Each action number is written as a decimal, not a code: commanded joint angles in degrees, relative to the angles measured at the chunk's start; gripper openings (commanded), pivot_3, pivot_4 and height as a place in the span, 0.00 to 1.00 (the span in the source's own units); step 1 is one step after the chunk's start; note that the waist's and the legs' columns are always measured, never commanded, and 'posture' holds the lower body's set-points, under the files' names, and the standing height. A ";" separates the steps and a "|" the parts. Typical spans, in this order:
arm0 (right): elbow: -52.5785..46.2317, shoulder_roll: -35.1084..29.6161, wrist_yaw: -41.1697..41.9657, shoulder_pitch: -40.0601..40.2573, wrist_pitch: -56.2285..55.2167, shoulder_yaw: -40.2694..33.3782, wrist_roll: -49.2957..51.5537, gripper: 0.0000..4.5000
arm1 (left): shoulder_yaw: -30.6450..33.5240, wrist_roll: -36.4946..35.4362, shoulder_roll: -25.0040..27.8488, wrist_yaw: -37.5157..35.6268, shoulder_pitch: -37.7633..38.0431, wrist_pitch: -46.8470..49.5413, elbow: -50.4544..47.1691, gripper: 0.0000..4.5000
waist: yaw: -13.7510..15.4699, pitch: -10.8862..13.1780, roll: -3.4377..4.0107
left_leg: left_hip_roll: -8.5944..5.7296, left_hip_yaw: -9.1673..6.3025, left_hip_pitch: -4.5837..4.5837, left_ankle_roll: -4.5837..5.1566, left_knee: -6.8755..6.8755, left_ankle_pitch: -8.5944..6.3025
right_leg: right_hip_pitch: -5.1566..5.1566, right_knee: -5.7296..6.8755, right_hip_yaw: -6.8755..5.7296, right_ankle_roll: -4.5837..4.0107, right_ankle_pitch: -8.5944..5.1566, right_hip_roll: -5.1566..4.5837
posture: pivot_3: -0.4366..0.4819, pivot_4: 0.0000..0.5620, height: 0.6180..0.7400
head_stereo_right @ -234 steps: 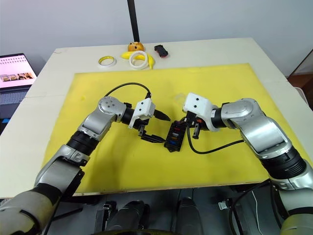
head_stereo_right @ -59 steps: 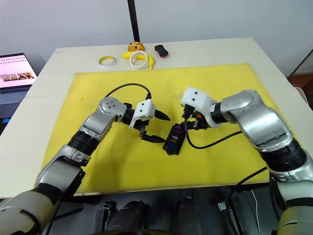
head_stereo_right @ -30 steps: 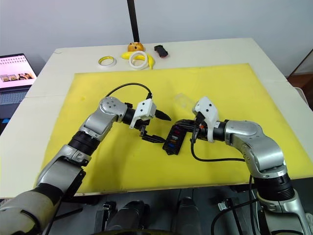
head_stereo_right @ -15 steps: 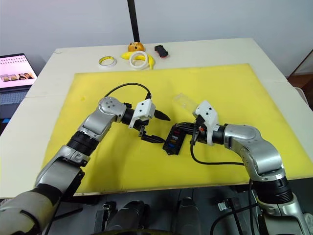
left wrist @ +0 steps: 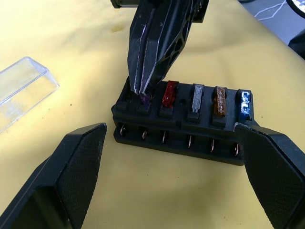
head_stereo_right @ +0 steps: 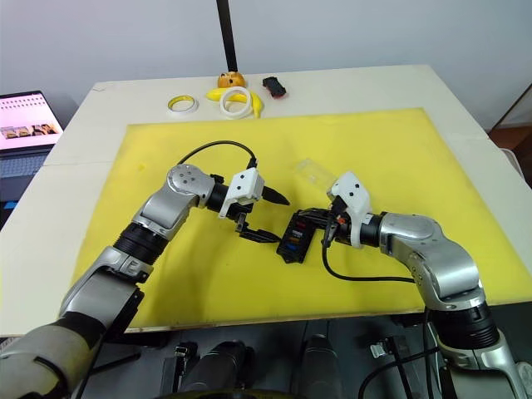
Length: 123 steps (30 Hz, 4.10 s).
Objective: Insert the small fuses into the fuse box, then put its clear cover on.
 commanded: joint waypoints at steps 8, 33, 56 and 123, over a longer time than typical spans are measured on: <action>-1.25 -0.49 -1.14 1.61 0.91 1.98 -0.74 0.01 | 1.30 -0.55 0.14 -0.35 -0.81 -0.64 -1.13 1.00 | -0.01 -0.01 0.00 | 0.00 0.00 0.04 0.00 0.00 0.00 | 0.03 0.00 0.00 0.00 0.00 0.01 | 0.48 0.27 1.00; -9.12 -6.65 -0.12 -2.12 6.35 -14.15 10.82 0.01 | 7.57 -6.65 5.32 2.02 6.22 9.54 -11.60 1.00 | -0.03 -0.01 0.01 | 0.02 -0.02 0.02 0.00 -0.03 0.00 | 0.00 0.00 0.01 0.00 0.00 0.01 | 0.48 0.27 1.00; 1.59 -21.61 11.49 13.49 -0.47 -33.13 10.79 0.99 | 53.20 -37.44 29.38 23.43 41.79 58.96 -34.55 1.00 | 1.82 -0.02 0.06 | 0.06 0.02 0.14 0.01 0.00 -0.01 | 0.23 -0.09 0.06 -0.03 -0.01 -0.01 | 0.48 0.27 1.00; -10.84 -2.65 -11.82 -12.21 11.45 -6.59 22.35 0.99 | 41.39 -23.46 6.65 29.62 -10.47 54.10 40.28 1.00 | 1.56 -0.03 0.00 | -0.31 -0.23 -0.01 0.04 0.43 -0.03 | 0.03 0.73 0.01 -0.01 0.00 -0.21 | 0.48 0.27 1.00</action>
